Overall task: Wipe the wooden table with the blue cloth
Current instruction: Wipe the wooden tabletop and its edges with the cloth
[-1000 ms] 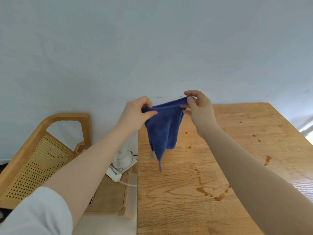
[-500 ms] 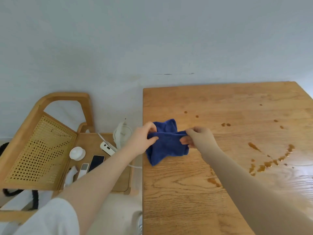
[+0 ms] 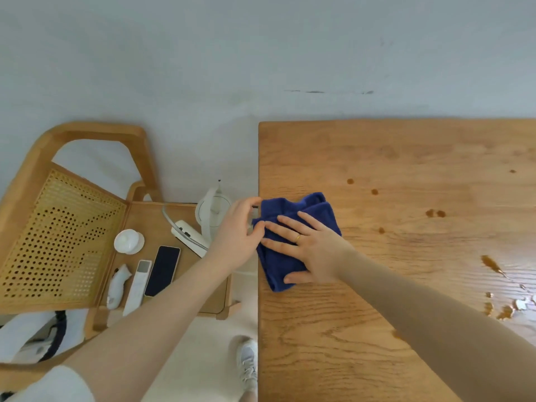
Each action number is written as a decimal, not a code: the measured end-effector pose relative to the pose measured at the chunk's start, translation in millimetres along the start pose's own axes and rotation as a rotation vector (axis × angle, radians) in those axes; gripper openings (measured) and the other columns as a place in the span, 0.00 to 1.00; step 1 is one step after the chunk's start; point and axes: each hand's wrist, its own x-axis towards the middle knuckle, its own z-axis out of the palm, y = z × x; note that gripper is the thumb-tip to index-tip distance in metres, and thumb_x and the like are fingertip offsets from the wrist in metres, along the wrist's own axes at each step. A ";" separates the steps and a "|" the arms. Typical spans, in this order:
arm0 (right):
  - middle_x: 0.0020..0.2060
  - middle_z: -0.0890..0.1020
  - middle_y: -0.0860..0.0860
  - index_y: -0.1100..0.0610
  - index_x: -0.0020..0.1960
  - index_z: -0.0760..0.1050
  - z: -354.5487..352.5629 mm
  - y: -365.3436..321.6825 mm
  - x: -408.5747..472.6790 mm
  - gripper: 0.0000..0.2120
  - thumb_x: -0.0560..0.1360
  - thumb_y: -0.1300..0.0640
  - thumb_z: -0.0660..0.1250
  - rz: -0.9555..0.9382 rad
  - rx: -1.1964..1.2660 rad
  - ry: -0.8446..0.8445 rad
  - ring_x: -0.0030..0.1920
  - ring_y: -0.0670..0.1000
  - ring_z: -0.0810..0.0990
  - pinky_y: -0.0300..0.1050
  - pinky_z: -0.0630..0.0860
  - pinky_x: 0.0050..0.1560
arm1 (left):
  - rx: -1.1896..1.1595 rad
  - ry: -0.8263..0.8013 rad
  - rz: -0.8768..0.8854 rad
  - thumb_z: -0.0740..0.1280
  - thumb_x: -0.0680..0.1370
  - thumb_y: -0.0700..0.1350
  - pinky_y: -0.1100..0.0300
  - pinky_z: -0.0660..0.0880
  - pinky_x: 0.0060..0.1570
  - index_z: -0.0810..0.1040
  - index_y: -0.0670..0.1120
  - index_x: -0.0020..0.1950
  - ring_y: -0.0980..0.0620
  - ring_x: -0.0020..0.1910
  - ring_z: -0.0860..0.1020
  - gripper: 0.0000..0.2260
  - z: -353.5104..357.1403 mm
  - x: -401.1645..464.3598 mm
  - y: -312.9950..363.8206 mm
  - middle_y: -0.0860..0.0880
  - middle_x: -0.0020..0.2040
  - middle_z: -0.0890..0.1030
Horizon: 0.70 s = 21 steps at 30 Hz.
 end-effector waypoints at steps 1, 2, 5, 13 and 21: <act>0.75 0.59 0.51 0.47 0.75 0.52 1.0 5.3 6.0 0.37 0.72 0.30 0.50 0.003 0.021 -0.009 0.74 0.57 0.58 0.62 0.53 0.70 | -0.006 0.028 0.003 0.61 0.79 0.41 0.66 0.63 0.57 0.65 0.48 0.70 0.60 0.59 0.65 0.19 -1.6 4.0 2.2 0.56 0.60 0.68; 0.75 0.58 0.51 0.46 0.75 0.51 0.6 11.0 12.5 0.37 0.71 0.30 0.50 0.016 0.042 -0.015 0.74 0.57 0.57 0.62 0.52 0.71 | -0.007 0.052 0.011 0.62 0.79 0.41 0.66 0.63 0.58 0.65 0.47 0.70 0.60 0.59 0.66 0.19 -1.8 9.0 4.0 0.55 0.60 0.68; 0.76 0.52 0.49 0.43 0.75 0.47 -5.7 36.5 36.7 0.38 0.69 0.28 0.45 0.126 0.095 0.008 0.76 0.55 0.49 0.61 0.45 0.73 | 0.051 0.107 0.047 0.62 0.78 0.40 0.72 0.60 0.56 0.66 0.46 0.69 0.57 0.63 0.68 0.20 2.6 26.2 9.2 0.51 0.64 0.70; 0.77 0.45 0.48 0.43 0.76 0.43 -20.0 145.4 92.0 0.36 0.74 0.30 0.49 0.541 0.197 0.077 0.76 0.54 0.43 0.60 0.42 0.73 | 0.393 0.106 0.068 0.66 0.76 0.52 0.61 0.62 0.66 0.60 0.45 0.74 0.52 0.69 0.64 0.30 13.0 61.2 31.5 0.48 0.72 0.64; 0.77 0.48 0.51 0.44 0.76 0.43 -22.8 126.6 81.7 0.36 0.71 0.31 0.36 0.194 0.069 0.072 0.76 0.56 0.47 0.58 0.43 0.73 | 0.555 -0.087 -0.220 0.72 0.62 0.66 0.57 0.48 0.73 0.38 0.43 0.76 0.49 0.76 0.45 0.59 40.2 68.9 29.7 0.46 0.77 0.41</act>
